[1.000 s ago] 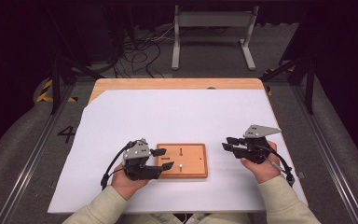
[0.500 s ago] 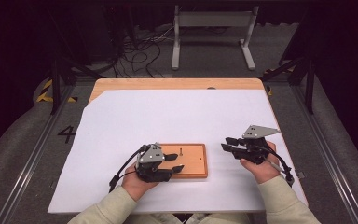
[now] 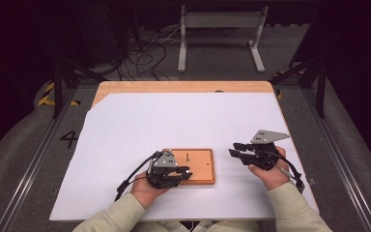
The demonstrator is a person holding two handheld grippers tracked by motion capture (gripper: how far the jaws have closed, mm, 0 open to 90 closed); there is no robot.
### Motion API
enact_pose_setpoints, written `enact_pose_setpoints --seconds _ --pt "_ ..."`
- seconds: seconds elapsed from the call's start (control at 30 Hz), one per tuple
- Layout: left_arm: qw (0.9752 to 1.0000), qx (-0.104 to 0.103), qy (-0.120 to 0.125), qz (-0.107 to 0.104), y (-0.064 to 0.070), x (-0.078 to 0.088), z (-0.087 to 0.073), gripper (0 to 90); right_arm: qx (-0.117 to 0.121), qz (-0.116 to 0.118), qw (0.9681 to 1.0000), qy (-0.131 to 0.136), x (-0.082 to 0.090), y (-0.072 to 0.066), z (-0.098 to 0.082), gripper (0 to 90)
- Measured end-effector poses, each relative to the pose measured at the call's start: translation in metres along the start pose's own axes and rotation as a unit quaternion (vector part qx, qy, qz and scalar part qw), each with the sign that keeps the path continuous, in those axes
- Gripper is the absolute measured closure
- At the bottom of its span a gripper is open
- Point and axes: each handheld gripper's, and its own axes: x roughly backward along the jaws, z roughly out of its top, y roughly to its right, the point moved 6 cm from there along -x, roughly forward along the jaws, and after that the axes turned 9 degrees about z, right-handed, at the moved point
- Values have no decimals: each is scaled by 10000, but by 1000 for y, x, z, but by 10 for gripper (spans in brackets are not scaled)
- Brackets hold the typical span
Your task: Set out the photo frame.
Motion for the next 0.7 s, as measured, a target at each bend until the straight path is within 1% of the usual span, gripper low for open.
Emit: enact_pose_setpoints --seconds 0.03,0.07,0.1,0.13,0.2,0.23,0.33,0.37,0.43,0.47,0.53,0.57,0.67,0.7 --pt "10000 -48 12 1 0 -1 0 782 4 13 10000 -9 -1 0 0 671" --pt "10000 -93 13 7 1 -1 0 782 4 13 10000 -9 -1 0 0 671" --pt "9999 -127 -8 5 2 -1 0 804 5 14 10000 -11 -1 0 0 671" --pt "9998 -202 11 62 3 -2 -1 821 0 23 10000 -10 -1 0 0 671" --pt "9997 -255 35 44 3 -2 -1 831 1 30 10000 -18 -1 0 -1 671" --pt "9994 -317 94 31 2 -2 -2 835 4 41 10000 -23 -2 -1 -1 671" --pt "9991 -410 125 58 3 -2 -2 838 6 52 10000 -26 -2 -1 0 670" --pt "9988 -459 135 83 3 -2 -2 839 4 58 10000 -28 -2 -1 0 670" --pt "9977 -639 162 167 5 -2 -3 840 8 57 10000 -41 -2 -1 -1 670" --pt "9977 -639 162 167 5 -2 -3 841 7 57 10000 -43 -2 -1 -1 669" --pt "9955 -886 169 302 6 -2 -3 842 8 59 10000 -42 -2 -1 -1 669" --pt "9949 -940 181 333 7 -2 -3 842 3 65 10000 -37 -2 -1 -1 669" --pt "9915 -1208 199 450 8 -1 -4 842 3 64 10000 -35 -2 -1 0 669" --pt "9899 -1304 216 509 10 -1 -5 842 6 58 10000 -42 -2 -1 -1 669"
